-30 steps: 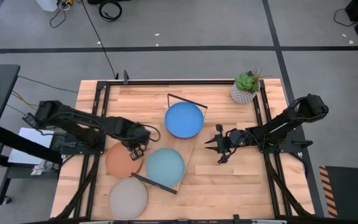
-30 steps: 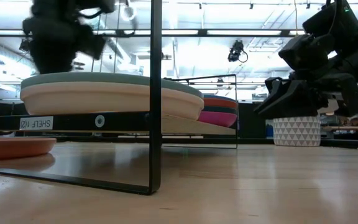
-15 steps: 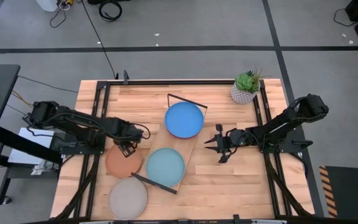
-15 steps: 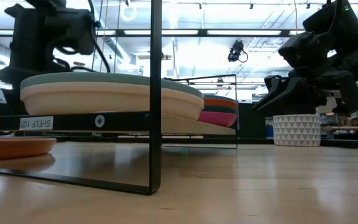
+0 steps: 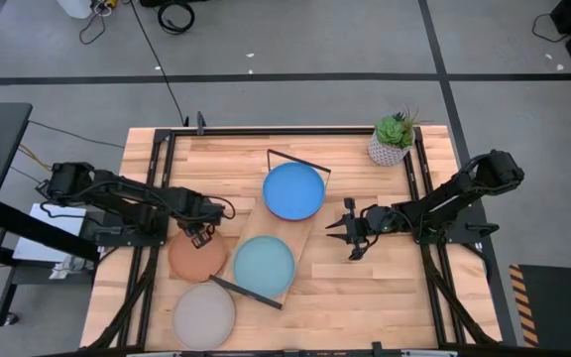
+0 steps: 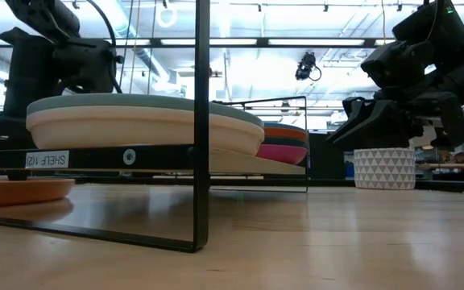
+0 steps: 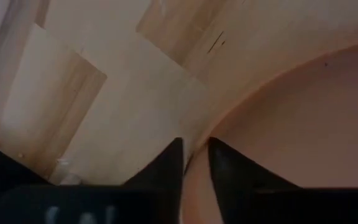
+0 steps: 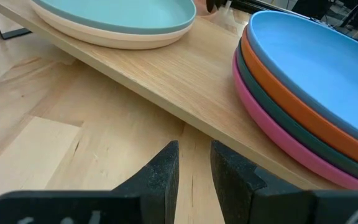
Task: Place and stack plates onto a shelf
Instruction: Stack the brown plate on top of the light blue plate on the shelf
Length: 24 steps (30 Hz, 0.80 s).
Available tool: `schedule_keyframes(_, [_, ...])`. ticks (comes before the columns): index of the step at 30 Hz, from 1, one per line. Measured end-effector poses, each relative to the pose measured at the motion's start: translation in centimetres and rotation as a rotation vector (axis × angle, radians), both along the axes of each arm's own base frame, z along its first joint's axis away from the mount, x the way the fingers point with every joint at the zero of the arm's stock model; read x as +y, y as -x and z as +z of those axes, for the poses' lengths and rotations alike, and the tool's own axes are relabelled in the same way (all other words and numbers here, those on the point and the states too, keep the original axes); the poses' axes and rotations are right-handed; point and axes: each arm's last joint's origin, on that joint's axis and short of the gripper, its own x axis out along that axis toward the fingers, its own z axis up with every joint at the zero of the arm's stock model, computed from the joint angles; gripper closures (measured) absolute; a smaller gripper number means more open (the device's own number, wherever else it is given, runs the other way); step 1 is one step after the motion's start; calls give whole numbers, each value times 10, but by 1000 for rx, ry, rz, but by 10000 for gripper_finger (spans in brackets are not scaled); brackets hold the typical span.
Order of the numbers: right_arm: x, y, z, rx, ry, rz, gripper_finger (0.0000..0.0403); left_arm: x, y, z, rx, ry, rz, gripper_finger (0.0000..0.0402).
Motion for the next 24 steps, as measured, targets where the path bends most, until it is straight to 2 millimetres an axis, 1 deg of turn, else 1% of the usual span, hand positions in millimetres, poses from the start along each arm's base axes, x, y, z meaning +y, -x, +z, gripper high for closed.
schedule_keyframes(3, [0, 0, 0, 0, 0, 0, 305, 0, 1, 0, 11, 7, -10, 371])
schedule_keyframes(4, [0, 0, 0, 0, 0, 0, 305, 0, 1, 1, 9, 11, -12, 383])
schedule_keyframes(7, [0, 0, 0, 0, 0, 0, 305, 0, 0, 2, 14, 18, -17, 386])
schedule_keyframes(10, [0, 0, 0, 0, 0, 0, 305, -1, -2, 12, 40, 29, -34, 385])
schedule_keyframes(14, [0, 0, 0, 0, 0, 0, 305, 1, -7, 46, 58, 53, -32, 387])
schedule_keyframes(17, [0, 0, 0, -1, 0, 0, 305, 5, -10, 83, 14, 47, -8, 387])
schedule_keyframes(19, [0, 0, 0, 0, 0, 0, 305, 7, -13, 108, -57, 48, 10, 387])
schedule_keyframes(21, [0, 0, 0, 1, 1, 0, 305, 7, -18, 131, -172, 67, 29, 388])
schedule_keyframes(24, [0, 0, 0, 5, 1, 0, 305, 6, -22, 159, -278, 68, 24, 388])
